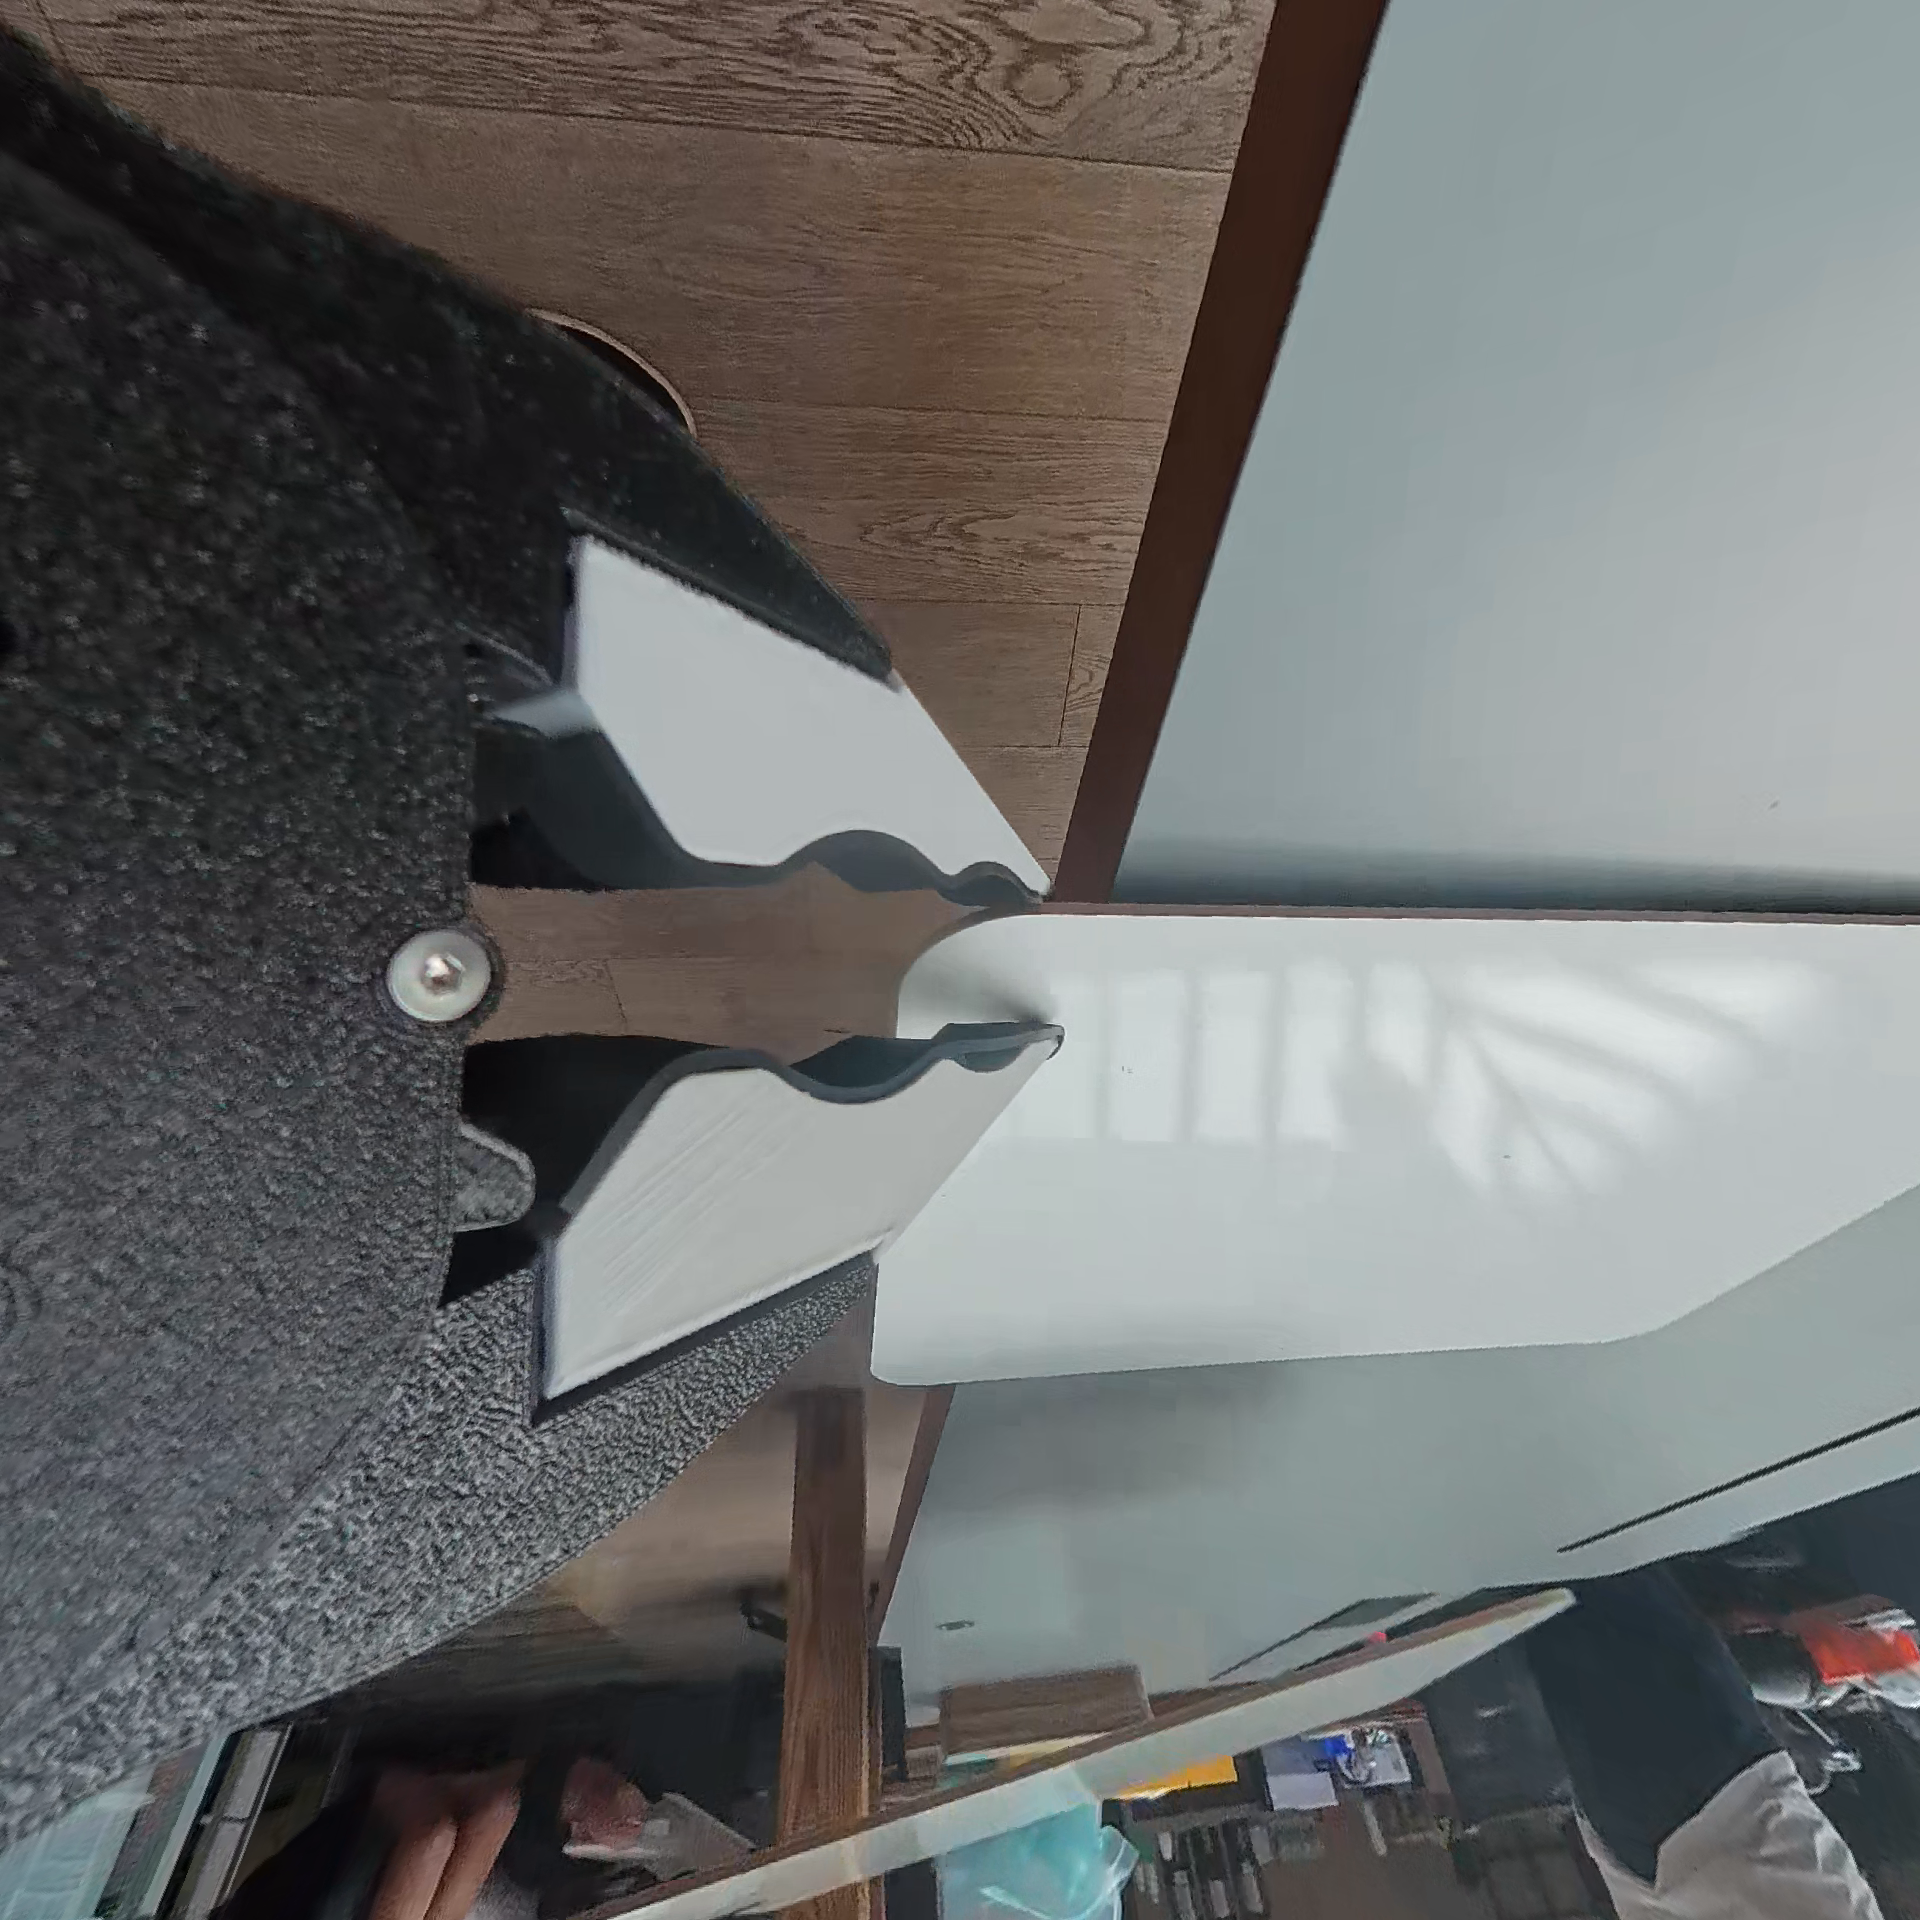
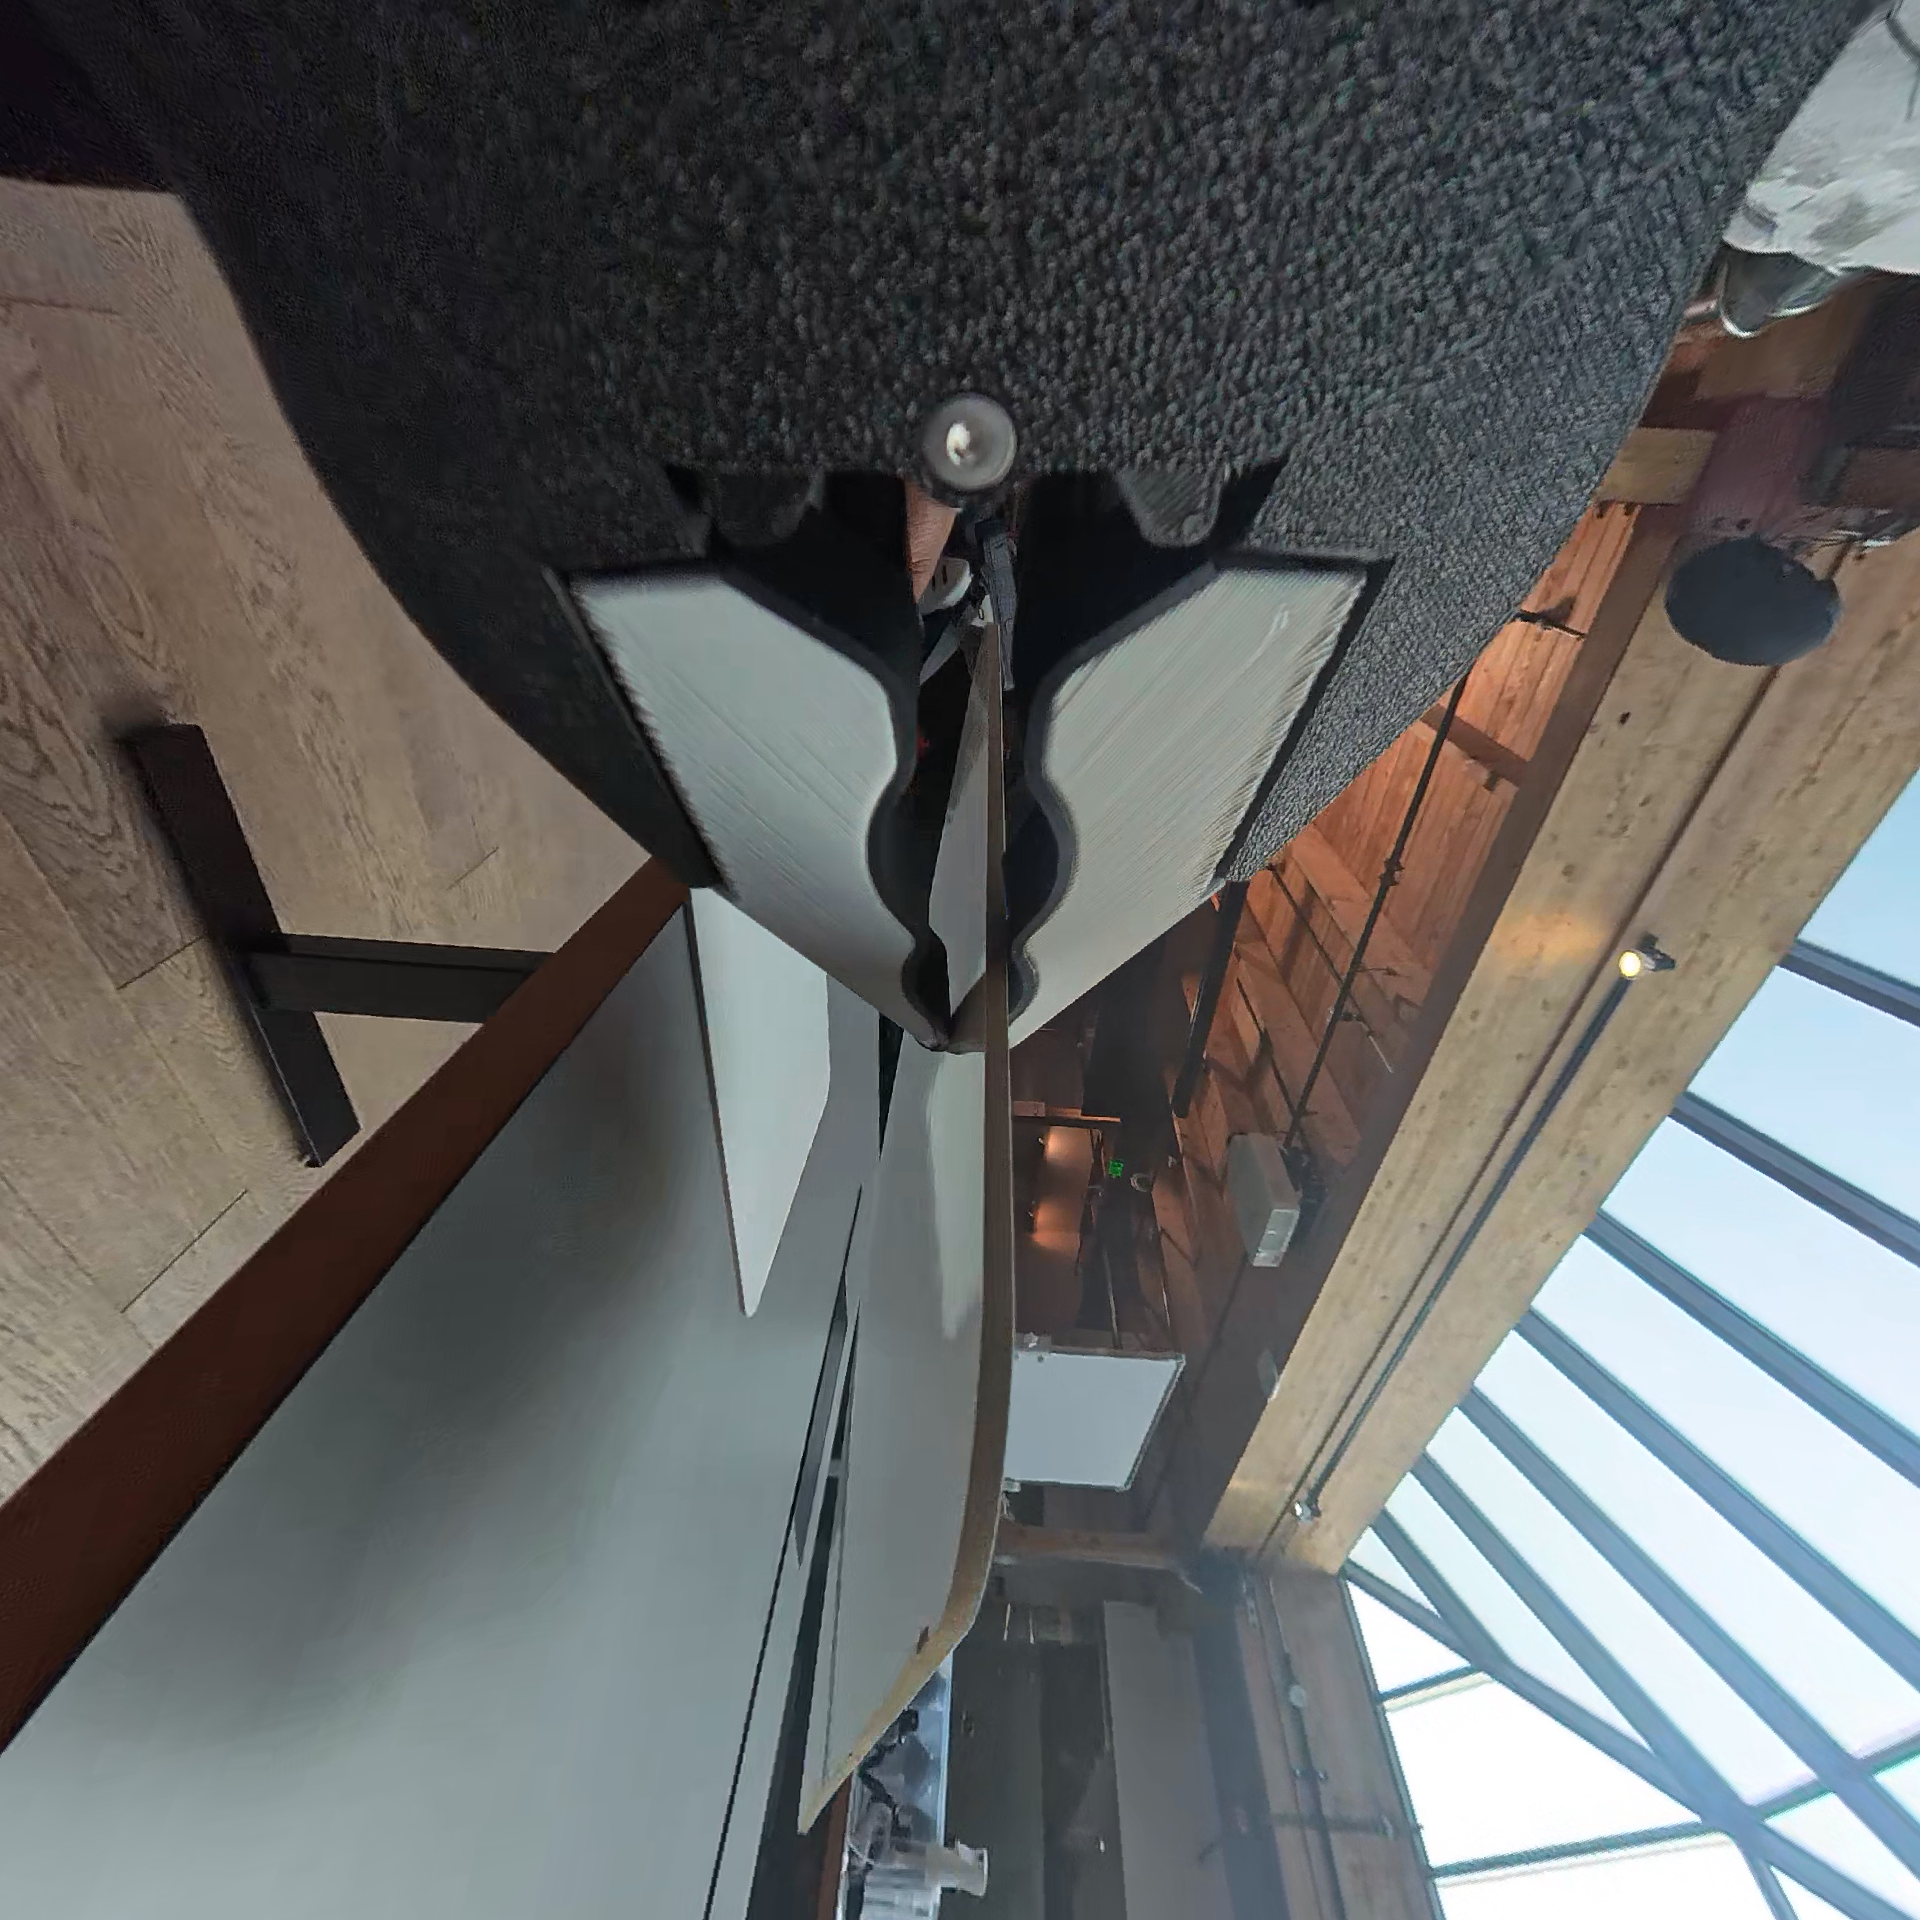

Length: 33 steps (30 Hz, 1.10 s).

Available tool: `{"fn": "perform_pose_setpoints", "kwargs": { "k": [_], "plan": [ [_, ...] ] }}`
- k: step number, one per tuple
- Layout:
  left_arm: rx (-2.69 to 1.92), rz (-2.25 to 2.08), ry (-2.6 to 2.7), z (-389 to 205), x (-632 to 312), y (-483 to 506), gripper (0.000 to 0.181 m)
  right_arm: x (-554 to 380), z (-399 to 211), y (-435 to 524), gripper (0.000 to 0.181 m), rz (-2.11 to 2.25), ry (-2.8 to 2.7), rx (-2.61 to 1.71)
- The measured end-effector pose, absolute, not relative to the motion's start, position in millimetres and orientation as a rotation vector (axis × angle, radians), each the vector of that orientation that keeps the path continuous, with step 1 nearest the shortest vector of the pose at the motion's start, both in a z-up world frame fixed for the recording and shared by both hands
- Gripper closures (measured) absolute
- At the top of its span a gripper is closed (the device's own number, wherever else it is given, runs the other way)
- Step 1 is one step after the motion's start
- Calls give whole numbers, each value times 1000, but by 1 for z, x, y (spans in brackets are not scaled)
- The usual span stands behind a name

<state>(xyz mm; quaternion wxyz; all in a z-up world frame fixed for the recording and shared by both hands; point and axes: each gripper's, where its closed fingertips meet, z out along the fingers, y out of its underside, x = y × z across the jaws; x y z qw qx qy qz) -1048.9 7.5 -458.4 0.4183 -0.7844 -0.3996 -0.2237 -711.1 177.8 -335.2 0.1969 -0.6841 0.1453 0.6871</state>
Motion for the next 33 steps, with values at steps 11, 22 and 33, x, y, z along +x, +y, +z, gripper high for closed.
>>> {"fn": "perform_pose_setpoints", "kwargs": {
  "k": [11,22,33],
  "plan": [
    [-2125,-728,-786,-462,-955,51,159,-838,-354,140,176,1882,496,-1937],
    [-2232,-648,-490,-422,-981,4,153,-824,-389,146,178,1683,712,-1863],
    [-2256,-723,-317,-412,-953,26,153,-835,-411,130,179,1691,687,-2006]
  ]
}}
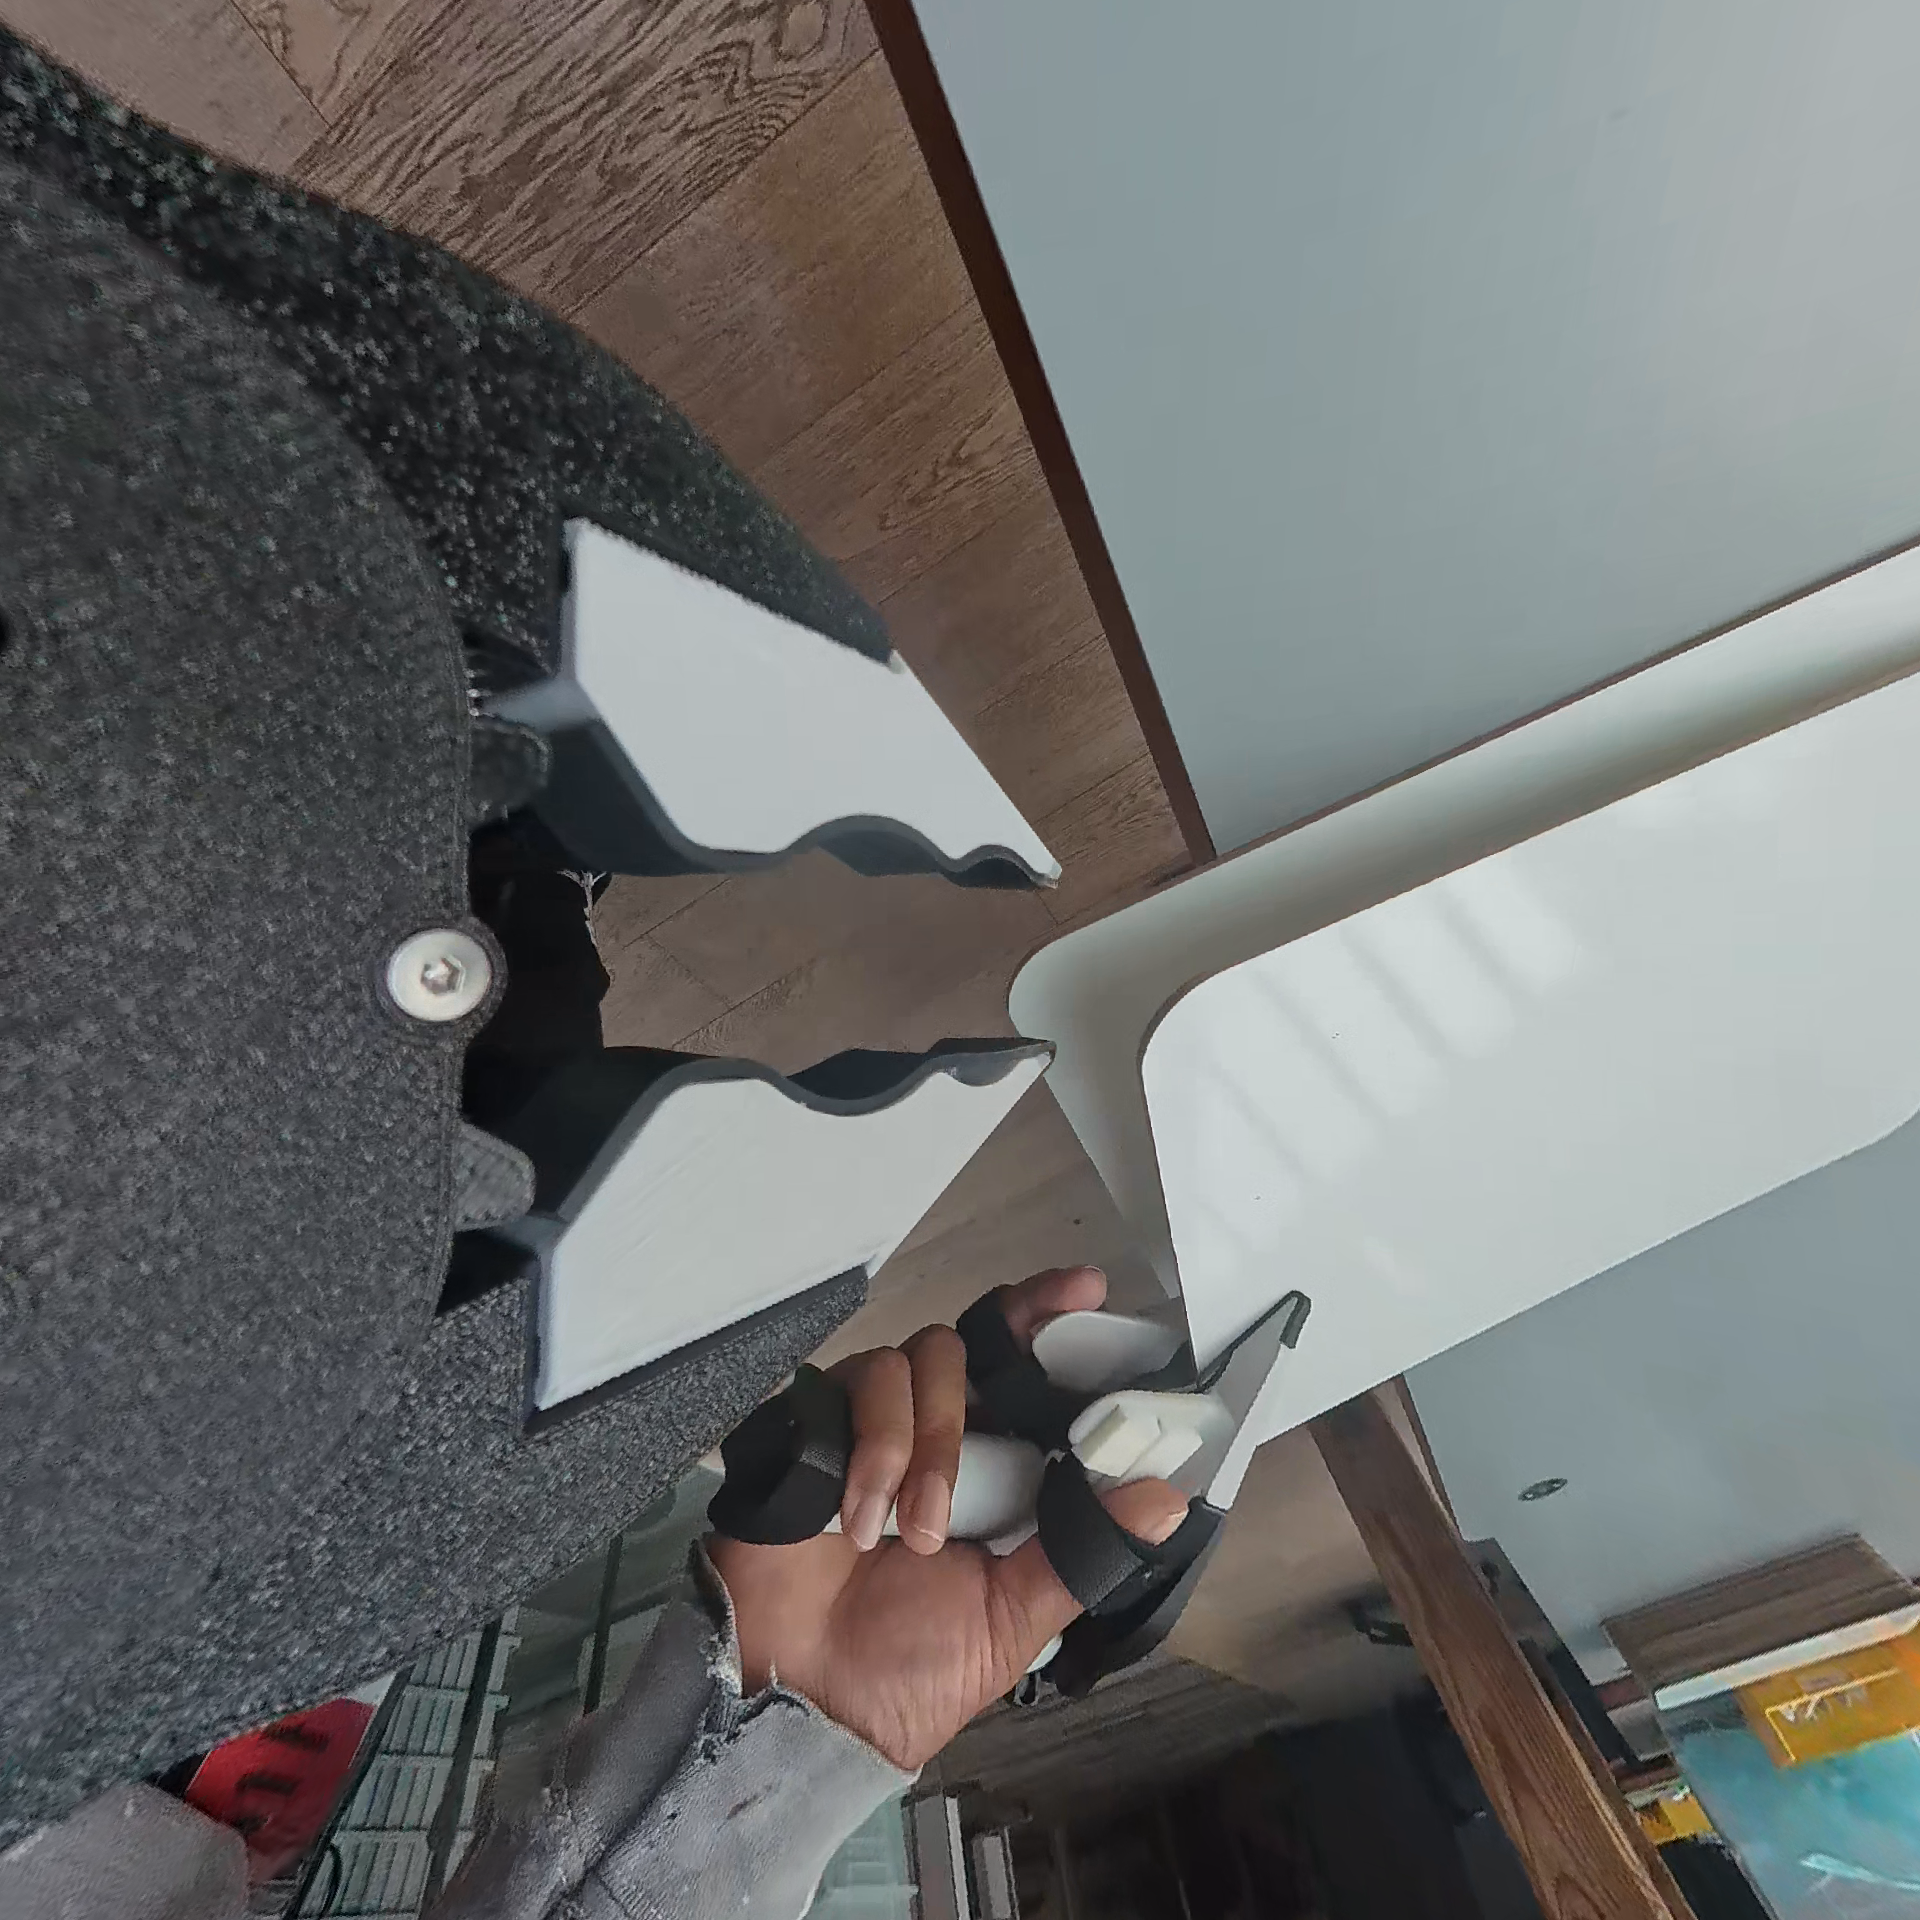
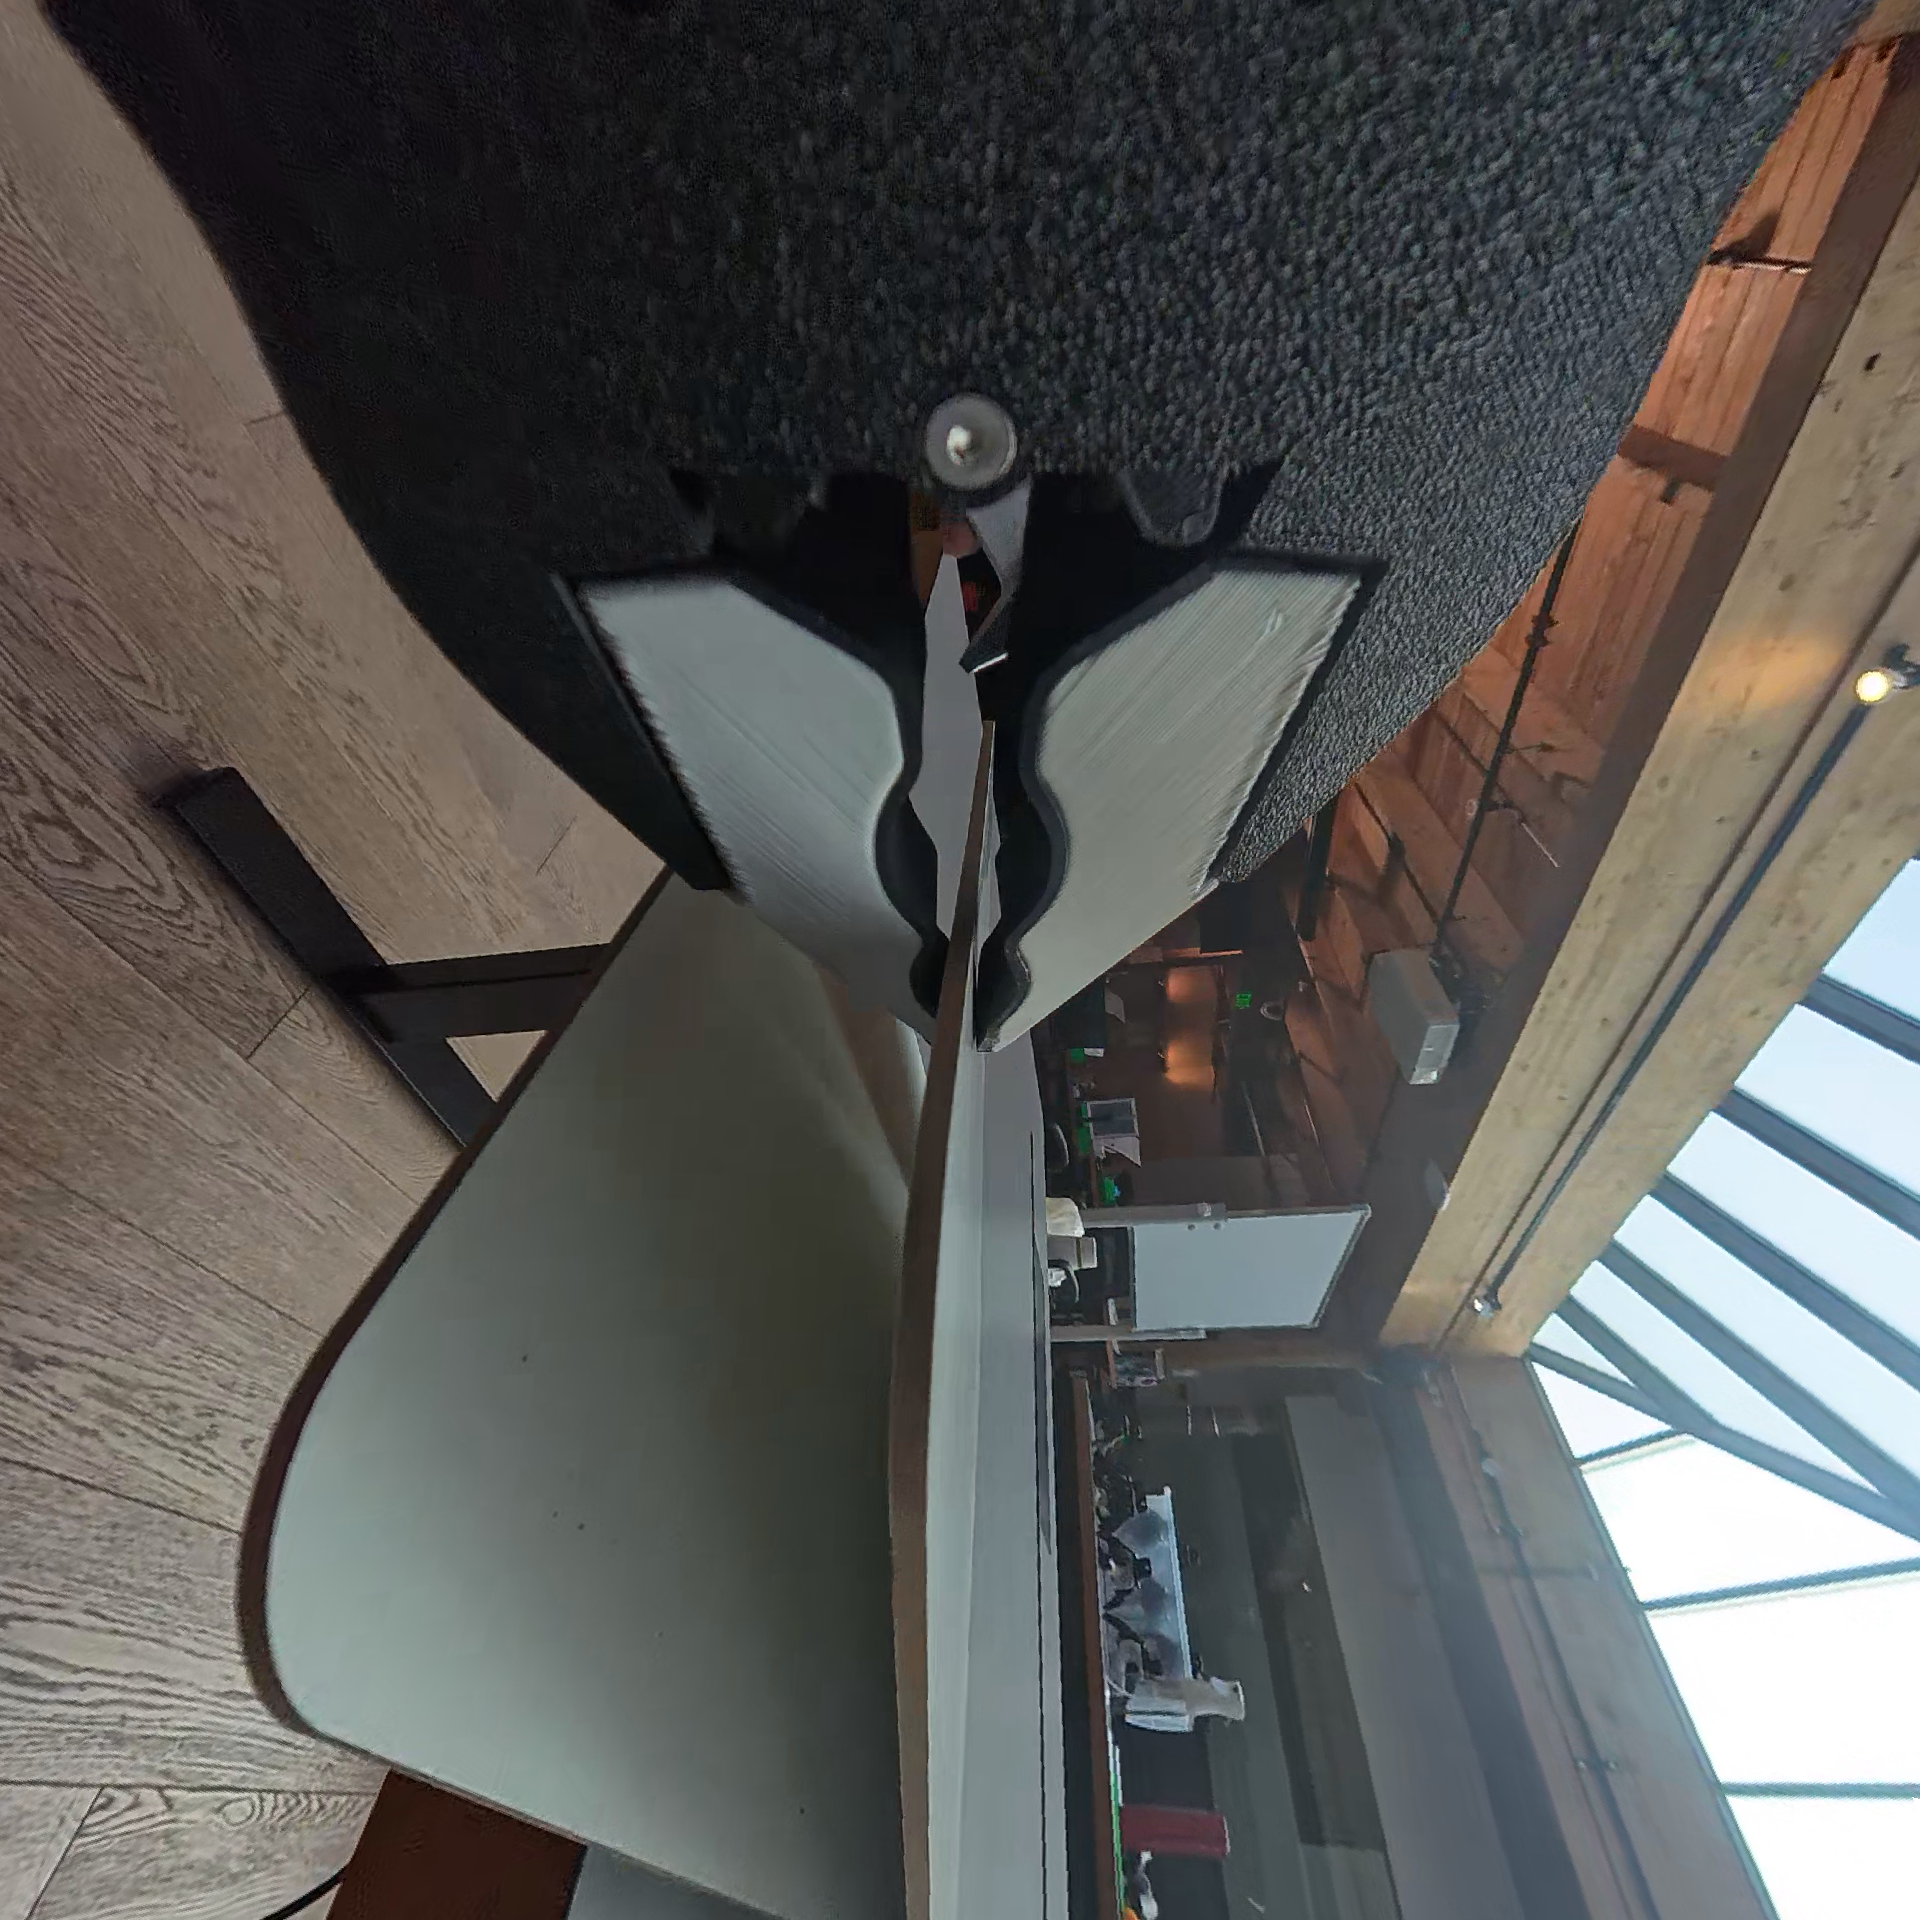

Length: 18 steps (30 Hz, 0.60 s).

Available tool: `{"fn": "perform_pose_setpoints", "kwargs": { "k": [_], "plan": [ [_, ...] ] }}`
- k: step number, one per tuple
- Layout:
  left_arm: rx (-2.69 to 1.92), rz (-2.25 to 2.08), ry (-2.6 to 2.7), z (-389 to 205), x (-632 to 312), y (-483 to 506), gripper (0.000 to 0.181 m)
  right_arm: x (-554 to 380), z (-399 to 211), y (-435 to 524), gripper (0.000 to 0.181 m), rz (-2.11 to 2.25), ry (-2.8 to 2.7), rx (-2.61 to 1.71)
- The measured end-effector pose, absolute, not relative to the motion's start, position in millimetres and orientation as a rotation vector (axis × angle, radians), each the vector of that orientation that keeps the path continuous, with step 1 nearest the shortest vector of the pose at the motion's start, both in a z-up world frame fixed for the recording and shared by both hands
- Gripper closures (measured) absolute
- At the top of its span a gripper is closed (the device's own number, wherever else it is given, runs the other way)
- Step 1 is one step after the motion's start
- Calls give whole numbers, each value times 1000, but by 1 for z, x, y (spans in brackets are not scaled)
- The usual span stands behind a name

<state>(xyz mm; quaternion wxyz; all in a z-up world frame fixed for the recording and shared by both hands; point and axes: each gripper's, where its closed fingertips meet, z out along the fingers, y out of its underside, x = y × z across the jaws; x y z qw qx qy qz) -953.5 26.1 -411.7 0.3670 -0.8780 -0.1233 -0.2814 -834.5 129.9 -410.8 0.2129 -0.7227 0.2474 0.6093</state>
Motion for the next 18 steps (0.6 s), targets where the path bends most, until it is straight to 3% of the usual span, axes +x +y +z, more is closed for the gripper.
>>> {"fn": "perform_pose_setpoints", "kwargs": {
  "k": [18],
  "plan": [
    [-2244,-735,-318,-409,-942,35,155,-827,-401,132,179,1857,516,-2078]
  ]
}}
